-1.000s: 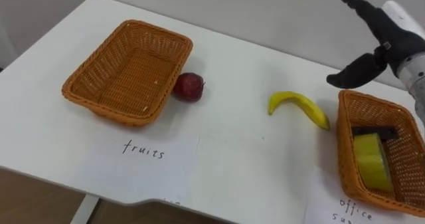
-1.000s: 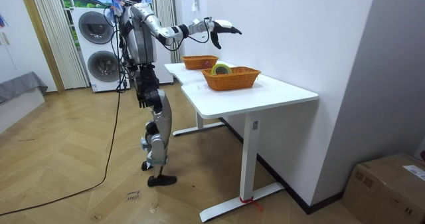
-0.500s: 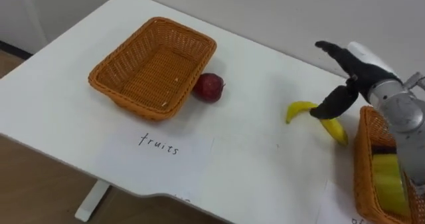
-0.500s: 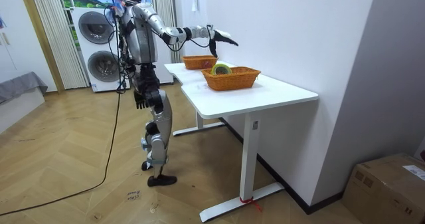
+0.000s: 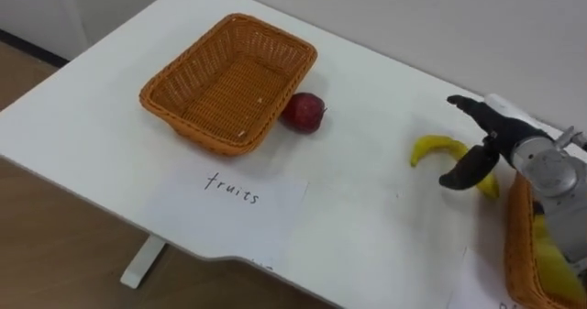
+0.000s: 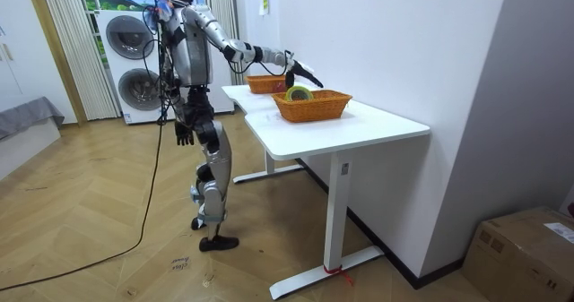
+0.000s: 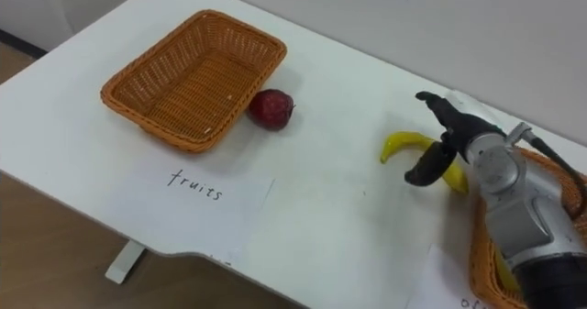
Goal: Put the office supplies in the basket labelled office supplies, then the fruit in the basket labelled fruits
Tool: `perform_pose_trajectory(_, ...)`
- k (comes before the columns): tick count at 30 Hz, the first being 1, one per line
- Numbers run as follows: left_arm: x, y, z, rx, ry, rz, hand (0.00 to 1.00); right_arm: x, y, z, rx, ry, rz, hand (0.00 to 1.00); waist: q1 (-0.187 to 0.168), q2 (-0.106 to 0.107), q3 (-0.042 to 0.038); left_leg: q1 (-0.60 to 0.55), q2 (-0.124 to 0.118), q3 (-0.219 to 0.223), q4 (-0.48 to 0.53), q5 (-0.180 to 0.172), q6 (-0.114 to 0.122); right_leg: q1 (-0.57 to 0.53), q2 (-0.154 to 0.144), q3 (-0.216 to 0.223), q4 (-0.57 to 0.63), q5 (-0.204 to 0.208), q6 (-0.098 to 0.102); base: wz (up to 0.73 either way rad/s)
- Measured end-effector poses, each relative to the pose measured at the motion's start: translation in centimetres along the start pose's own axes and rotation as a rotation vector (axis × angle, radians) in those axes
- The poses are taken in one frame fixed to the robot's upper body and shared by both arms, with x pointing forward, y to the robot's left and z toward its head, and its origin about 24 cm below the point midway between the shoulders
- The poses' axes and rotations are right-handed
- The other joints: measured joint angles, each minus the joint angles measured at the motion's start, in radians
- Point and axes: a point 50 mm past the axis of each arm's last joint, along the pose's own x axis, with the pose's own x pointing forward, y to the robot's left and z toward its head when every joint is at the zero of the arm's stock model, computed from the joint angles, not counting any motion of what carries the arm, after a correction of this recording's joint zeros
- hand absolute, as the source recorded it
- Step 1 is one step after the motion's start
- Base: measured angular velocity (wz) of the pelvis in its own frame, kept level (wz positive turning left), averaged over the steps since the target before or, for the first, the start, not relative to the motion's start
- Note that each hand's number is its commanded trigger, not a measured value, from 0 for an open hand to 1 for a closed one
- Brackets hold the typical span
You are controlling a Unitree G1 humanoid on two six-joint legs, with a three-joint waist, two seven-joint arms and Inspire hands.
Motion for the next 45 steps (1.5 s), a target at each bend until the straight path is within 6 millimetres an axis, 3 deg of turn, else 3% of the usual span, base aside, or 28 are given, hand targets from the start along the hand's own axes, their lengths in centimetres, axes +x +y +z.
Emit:
perform_pose_trajectory(8, 0.1, -0.4, 0.8, 0.017, -0.021, 0.000, 0.00, 0.4, 0.7, -0.8, -0.082, 0.055, 0.022, 0.00, 0.017, 0.002, 0.0014, -0.016, 0.001, -0.007, 0.002, 0.001, 0.001, -0.012, -0.004, -0.024, -0.002, 0.001, 0.000, 0.03)
perform_pose_trajectory(20, 0.1, -0.3, 1.0, 0.016, -0.025, 0.001, 0.00, 0.6, 1.3, -0.4, -0.140, 0.057, 0.042, 0.00, 0.023, 0.007, 0.0068, -0.029, 0.001, -0.013, 0.004, 0.001, 0.001, -0.018, -0.007, -0.037, -0.002, 0.001, 0.000, 0.03)
perform_pose_trajectory(30, 0.1, -0.3, 1.1, 0.018, -0.011, 0.003, 0.00, 0.9, 1.2, -1.1, -0.132, 0.097, 0.051, 0.00, 0.036, 0.004, 0.0045, -0.044, -0.001, -0.033, 0.018, 0.001, 0.001, -0.018, -0.007, -0.057, -0.002, 0.001, 0.000, 0.05)
perform_pose_trajectory(37, 0.2, 0.0, 1.1, 0.029, -0.009, 0.005, 0.00, 1.6, 1.4, -2.1, -0.135, 0.160, 0.090, 0.00, 0.043, -0.009, -0.0048, -0.051, -0.002, -0.055, 0.020, 0.005, -0.003, -0.014, -0.008, -0.087, -0.002, 0.001, 0.000, 0.09)
perform_pose_trajectory(45, 0.1, 0.0, 1.5, 0.035, -0.030, -0.005, 0.00, 2.0, 1.3, -2.7, -0.097, 0.198, 0.139, 0.00, 0.046, -0.020, 0.0020, -0.052, -0.002, -0.058, 0.021, 0.005, -0.003, -0.011, -0.009, -0.091, -0.002, 0.001, 0.000, 0.01)
